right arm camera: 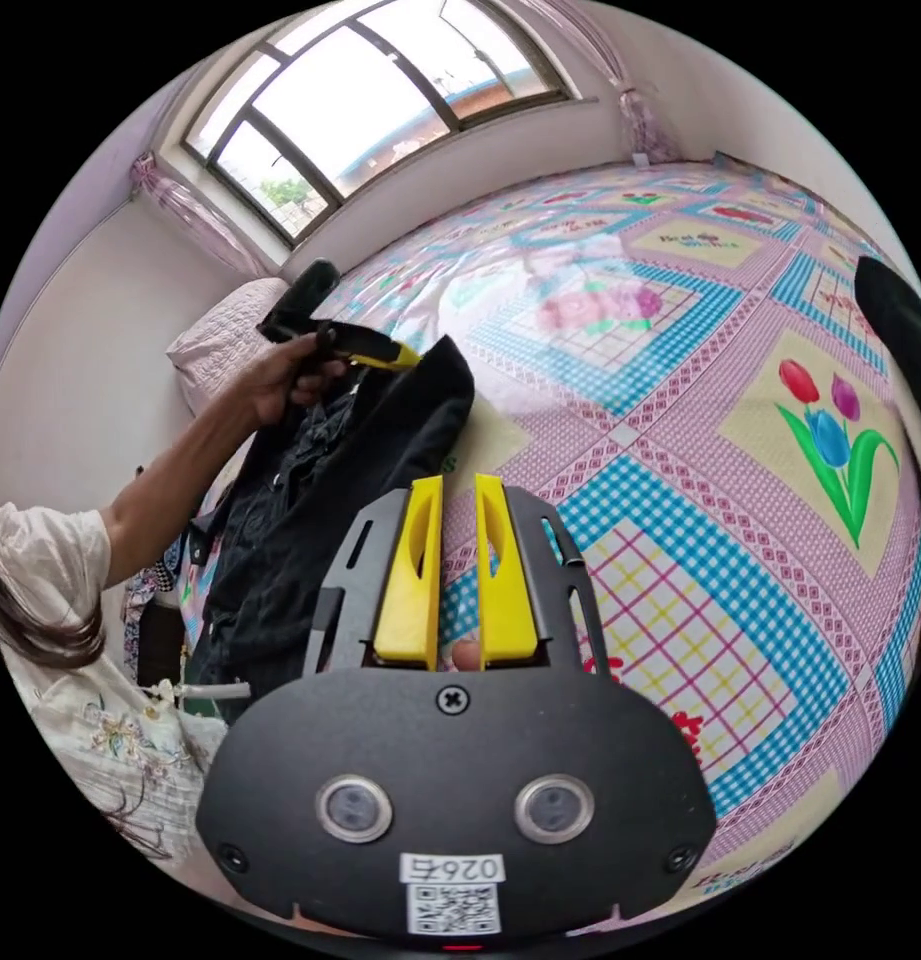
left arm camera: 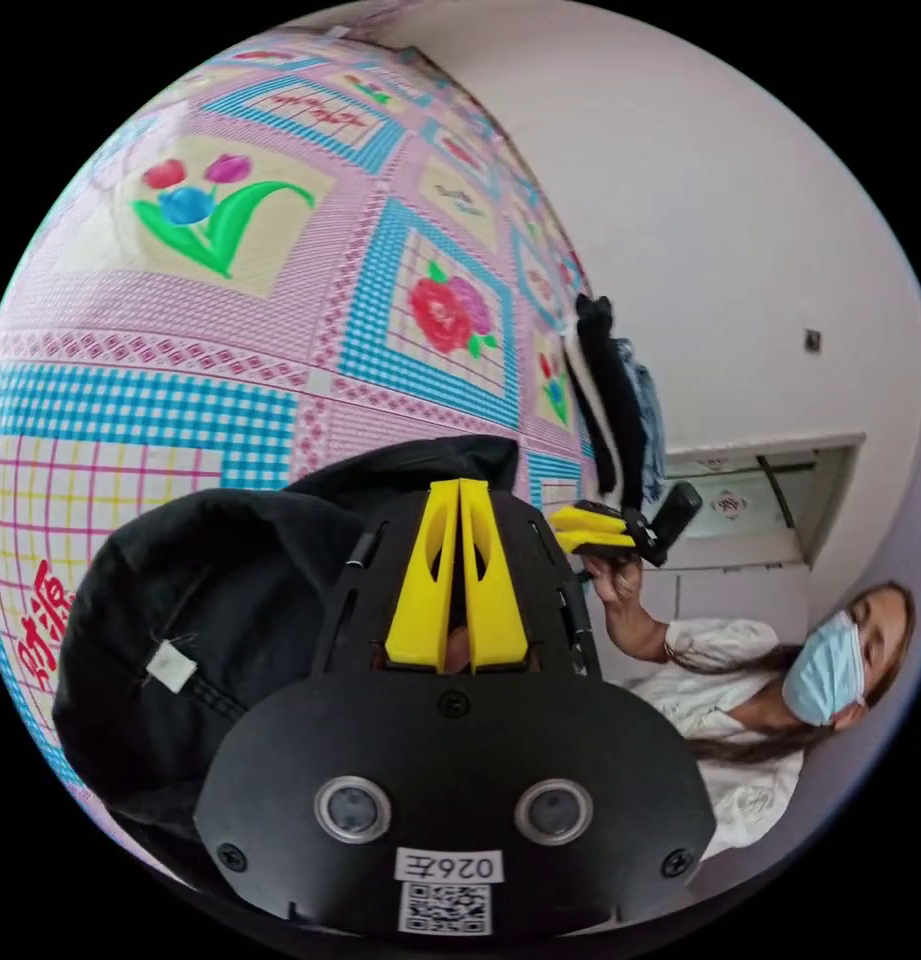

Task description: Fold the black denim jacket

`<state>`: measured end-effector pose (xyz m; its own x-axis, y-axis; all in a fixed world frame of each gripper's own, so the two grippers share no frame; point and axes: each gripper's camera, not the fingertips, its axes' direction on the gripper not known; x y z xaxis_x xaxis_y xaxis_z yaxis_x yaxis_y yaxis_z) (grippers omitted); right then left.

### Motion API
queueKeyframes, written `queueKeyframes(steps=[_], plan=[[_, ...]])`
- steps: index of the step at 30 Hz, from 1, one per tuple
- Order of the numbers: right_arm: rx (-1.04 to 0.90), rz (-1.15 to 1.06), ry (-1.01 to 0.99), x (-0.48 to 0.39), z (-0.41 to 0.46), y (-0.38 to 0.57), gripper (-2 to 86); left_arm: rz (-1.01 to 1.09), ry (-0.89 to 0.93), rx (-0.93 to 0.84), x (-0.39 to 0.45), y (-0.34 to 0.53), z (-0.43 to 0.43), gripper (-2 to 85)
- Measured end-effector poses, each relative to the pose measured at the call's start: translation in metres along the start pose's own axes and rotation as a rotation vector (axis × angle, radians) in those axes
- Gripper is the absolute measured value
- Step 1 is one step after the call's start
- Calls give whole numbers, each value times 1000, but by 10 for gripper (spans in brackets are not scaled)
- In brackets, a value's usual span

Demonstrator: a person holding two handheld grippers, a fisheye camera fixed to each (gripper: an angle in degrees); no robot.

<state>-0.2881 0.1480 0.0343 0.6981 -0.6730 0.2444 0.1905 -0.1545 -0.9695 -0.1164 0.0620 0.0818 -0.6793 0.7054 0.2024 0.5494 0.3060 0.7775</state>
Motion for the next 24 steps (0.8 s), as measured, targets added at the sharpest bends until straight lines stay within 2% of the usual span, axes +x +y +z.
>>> queueKeyframes(steps=[3,6,7,9,10,12,13,14,15,18,20,21,22,23,24], plan=[[57,-1,10,2,0,-23,72,70,41,69,12,11,-2,-10],[115,0,-9,6,15,-70,52,5,-69,11,-12,-17,19,-10],[89,-21,-13,5,32,-95,27,-29,-60,-28,-29,-27,28,-10],[-120,-132,-121,-3,74,-129,2,-145,58,28,-51,-23,18,-10],[-214,-175,-165,-15,90,-142,-3,-150,62,50,-54,-17,11,-10],[-100,-225,20,-32,71,-148,-6,-145,44,84,-50,-1,-3,-10],[-23,-202,192,-34,54,-150,-7,-115,67,100,-44,10,-12,-10],[18,-183,254,-29,40,-150,-8,-97,92,107,-41,16,-16,-10],[17,-184,238,-26,33,-148,-8,-66,154,127,-34,28,-24,-10],[-7,-133,-5,-5,7,-120,-4,89,366,218,-7,44,-32,-10],[-4,-109,-141,-8,6,-84,-8,167,373,163,10,32,-13,-10],[-23,-117,-161,-13,10,-77,-8,162,225,31,12,15,11,-10],[-133,-153,-136,-25,29,-63,-8,97,-16,-113,0,2,36,-10],[-272,-184,18,-36,50,-46,-7,119,28,-141,-7,-3,40,-10],[-237,-208,64,-40,49,-36,-7,-14,164,-96,-33,-4,31,-10]])
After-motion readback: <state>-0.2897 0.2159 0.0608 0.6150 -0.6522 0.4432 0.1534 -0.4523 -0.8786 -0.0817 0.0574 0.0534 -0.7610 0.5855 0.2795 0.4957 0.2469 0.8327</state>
